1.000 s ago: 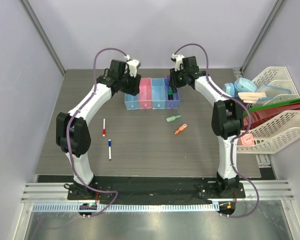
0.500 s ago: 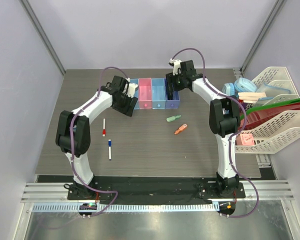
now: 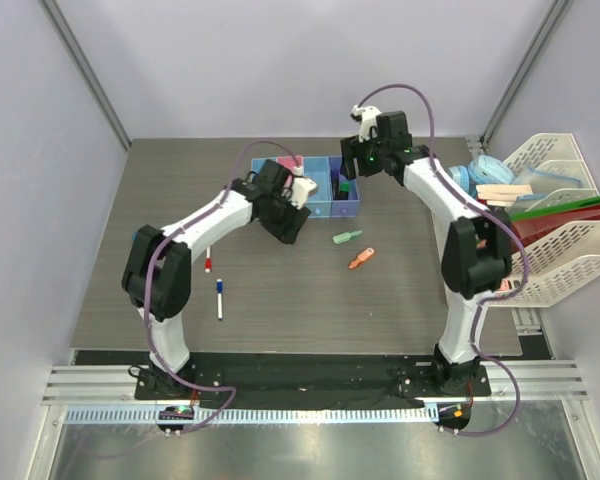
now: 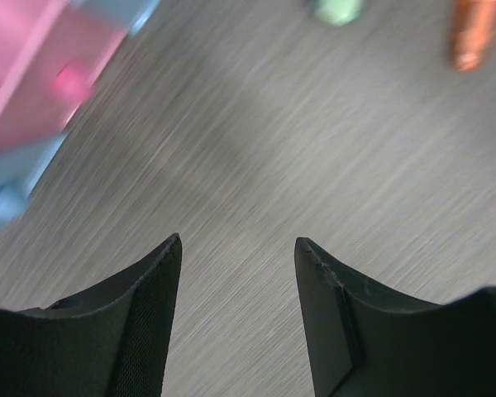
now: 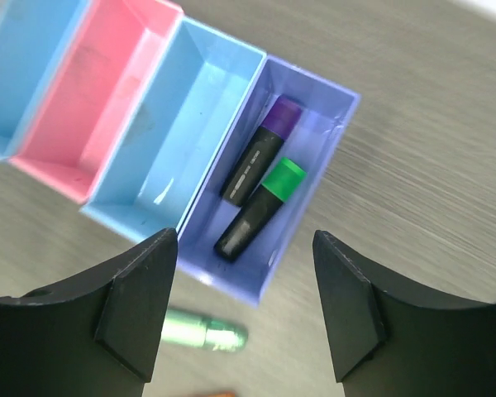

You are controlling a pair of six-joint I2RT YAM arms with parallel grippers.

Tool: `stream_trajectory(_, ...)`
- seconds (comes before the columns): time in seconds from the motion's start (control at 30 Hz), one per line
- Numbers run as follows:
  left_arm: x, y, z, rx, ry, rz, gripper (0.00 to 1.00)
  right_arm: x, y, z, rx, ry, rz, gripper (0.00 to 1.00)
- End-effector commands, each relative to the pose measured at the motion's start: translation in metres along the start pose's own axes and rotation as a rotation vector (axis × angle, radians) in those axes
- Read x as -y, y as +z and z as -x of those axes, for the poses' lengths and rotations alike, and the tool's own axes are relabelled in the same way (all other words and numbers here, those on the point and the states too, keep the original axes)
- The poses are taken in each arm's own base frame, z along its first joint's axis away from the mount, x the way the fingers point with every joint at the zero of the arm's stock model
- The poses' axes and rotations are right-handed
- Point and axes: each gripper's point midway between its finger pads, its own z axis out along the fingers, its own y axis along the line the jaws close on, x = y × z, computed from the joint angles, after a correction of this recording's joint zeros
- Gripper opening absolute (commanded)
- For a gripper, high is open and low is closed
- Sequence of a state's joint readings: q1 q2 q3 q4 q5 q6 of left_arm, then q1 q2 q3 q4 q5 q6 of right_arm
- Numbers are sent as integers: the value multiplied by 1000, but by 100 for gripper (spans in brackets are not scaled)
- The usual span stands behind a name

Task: Sort the stationery into containers
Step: Place the pen in the storage box, then pick up the pen from the center of the board.

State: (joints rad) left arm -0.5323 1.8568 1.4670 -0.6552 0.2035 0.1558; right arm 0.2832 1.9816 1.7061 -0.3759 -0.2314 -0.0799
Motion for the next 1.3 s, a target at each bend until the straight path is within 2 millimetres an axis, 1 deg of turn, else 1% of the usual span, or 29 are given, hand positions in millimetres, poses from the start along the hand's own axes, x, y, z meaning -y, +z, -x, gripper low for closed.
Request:
stream_trajectory(0.0, 38, 12, 52, 99, 186, -2, 57, 7, -75, 43, 147, -50, -80, 73)
stream_trajectory(0.03, 41, 28, 49, 68, 199, 2, 58, 12, -87, 36, 142, -45, -100, 73)
stream_trajectory(0.07, 54, 34, 52, 64, 232, -12, 58, 20, -92, 30, 135, -38, -117, 73)
stream_trajectory(0.1, 57, 37, 64, 79, 260, -10, 58, 26, -98, 24, 129, -39, -129, 73)
stream_trajectory(0.13, 60, 50, 61, 56, 275, -12, 58, 31, -99, 7, 95, -31, -139, 73)
stream_trajectory(0.17, 65, 57, 64, 51, 298, -7, 58, 39, -112, 6, 105, -22, -157, 73)
stream_trajectory(0.2, 66, 57, 77, 76, 330, -1, 58, 43, -116, 1, 98, -24, -161, 73)
stream_trajectory(0.23, 67, 62, 80, 74, 345, 4, 59, 45, -117, -14, 70, -15, -162, 73)
stream_trajectory(0.27, 66, 71, 85, 74, 358, 10, 59, 50, -130, -14, 86, -10, -178, 73)
stream_trajectory(0.3, 66, 75, 87, 74, 379, 8, 59, 52, -134, -18, 82, -10, -181, 73)
stream_trajectory(0.33, 65, 81, 88, 69, 388, 12, 59, 53, -137, -31, 62, -9, -183, 73)
stream_trajectory(0.37, 63, 87, 90, 69, 402, 14, 59, 52, -145, -30, 75, -14, -188, 73)
stream_trajectory(0.4, 63, 92, 90, 66, 412, 13, 59, 54, -149, -34, 72, -11, -193, 73)
stream_trajectory(0.43, 62, 95, 92, 66, 434, 12, 59, 54, -151, -44, 53, -12, -194, 73)
stream_trajectory(0.5, 64, 104, 92, 63, 454, -5, 60, 52, -159, -48, 58, -18, -199, 73)
stream_trajectory(0.53, 64, 105, 93, 66, 466, -13, 60, 51, -159, -57, 36, -19, -194, 73)
stream_trajectory(0.57, 66, 107, 94, 68, 473, -18, 60, 50, -160, -61, 28, -25, -194, 73)
stream_trajectory(0.6, 68, 112, 92, 63, 475, -34, 60, 48, -161, -63, 22, -35, -186, 73)
stream_trajectory(0.63, 69, 113, 92, 61, 478, -41, 60, 47, -160, -73, -8, -36, -175, 73)
stream_trajectory(0.7, 73, 118, 89, 53, 480, -65, 61, 46, -160, -82, -43, -77, -157, 73)
stream_trajectory(0.73, 75, 119, 87, 50, 482, -81, 61, 44, -160, -90, -79, -82, -140, 73)
stream_trajectory(0.83, 81, 122, 84, 47, 488, -113, 61, 45, -157, -106, -146, -131, -124, 73)
stream_trajectory(0.93, 86, 123, 81, 34, 500, -135, 61, 47, -155, -114, -186, -147, -122, 73)
stream_trajectory(1.1, 97, 123, 86, 56, 519, -198, 62, 46, -152, -119, -204, -149, -107, 73)
stream_trajectory(1.2, 102, 127, 84, 45, 548, -228, 63, 46, -151, -121, -209, -145, -103, 73)
stream_trajectory(1.23, 103, 127, 89, 52, 553, -232, 62, 46, -151, -121, -210, -149, -101, 73)
stream_trajectory(1.27, 102, 134, 85, 36, 555, -235, 63, 46, -152, -122, -211, -151, -103, 73)
